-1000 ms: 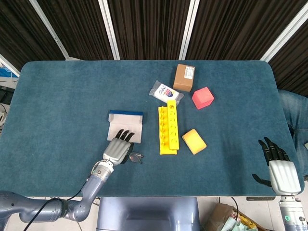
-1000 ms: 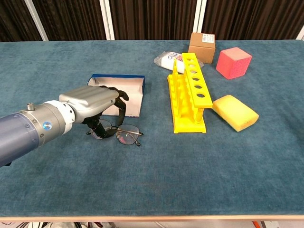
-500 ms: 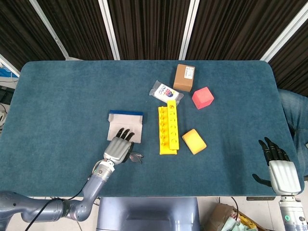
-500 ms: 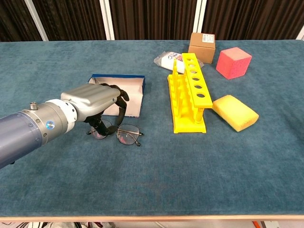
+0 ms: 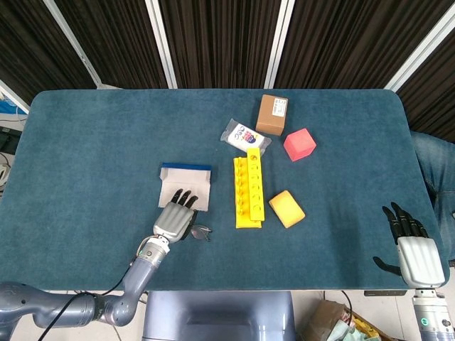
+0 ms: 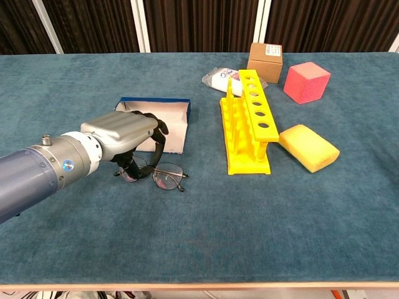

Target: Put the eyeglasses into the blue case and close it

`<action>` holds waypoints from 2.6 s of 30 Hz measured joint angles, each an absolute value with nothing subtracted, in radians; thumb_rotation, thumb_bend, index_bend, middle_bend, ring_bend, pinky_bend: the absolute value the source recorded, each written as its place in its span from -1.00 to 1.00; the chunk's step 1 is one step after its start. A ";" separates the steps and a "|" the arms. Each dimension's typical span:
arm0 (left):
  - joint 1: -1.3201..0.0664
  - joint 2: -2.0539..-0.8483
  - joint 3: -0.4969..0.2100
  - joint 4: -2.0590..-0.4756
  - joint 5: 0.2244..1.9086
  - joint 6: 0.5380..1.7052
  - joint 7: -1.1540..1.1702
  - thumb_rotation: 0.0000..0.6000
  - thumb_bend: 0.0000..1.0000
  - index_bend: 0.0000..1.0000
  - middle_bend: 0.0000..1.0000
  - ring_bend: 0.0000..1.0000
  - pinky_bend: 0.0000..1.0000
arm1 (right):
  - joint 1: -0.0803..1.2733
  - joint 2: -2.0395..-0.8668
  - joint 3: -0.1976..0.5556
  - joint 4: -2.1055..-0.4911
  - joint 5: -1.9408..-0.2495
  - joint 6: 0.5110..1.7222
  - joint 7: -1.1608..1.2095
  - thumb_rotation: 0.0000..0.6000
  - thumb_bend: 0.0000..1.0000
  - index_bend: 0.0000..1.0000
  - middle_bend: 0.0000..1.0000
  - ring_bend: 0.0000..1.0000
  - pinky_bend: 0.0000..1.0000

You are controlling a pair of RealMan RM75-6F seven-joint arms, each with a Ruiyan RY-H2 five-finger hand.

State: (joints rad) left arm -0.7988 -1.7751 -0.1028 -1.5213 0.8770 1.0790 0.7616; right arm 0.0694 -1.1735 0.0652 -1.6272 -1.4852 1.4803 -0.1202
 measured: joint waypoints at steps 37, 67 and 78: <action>-0.850 -1.752 -0.193 -1.552 0.762 1.167 0.941 1.00 -0.11 0.12 -0.72 -1.00 -1.00 | 0.071 -1.171 0.062 -1.632 -1.482 1.473 -0.114 1.00 -0.77 -1.00 -1.00 -0.78 -0.63; -1.028 -1.954 -0.346 -1.109 0.532 1.108 1.012 1.00 -0.11 0.13 -0.73 -1.00 -1.00 | 0.072 -1.168 0.062 -1.639 -1.467 1.460 -0.112 1.00 -0.77 -1.00 -1.00 -0.78 -0.63; -1.060 -2.022 -0.362 -0.956 0.534 1.071 1.008 1.00 -0.11 0.13 -0.73 -1.00 -1.00 | 0.073 -1.166 0.063 -1.640 -1.463 1.456 -0.107 1.00 -0.77 -1.00 -1.00 -0.77 -0.63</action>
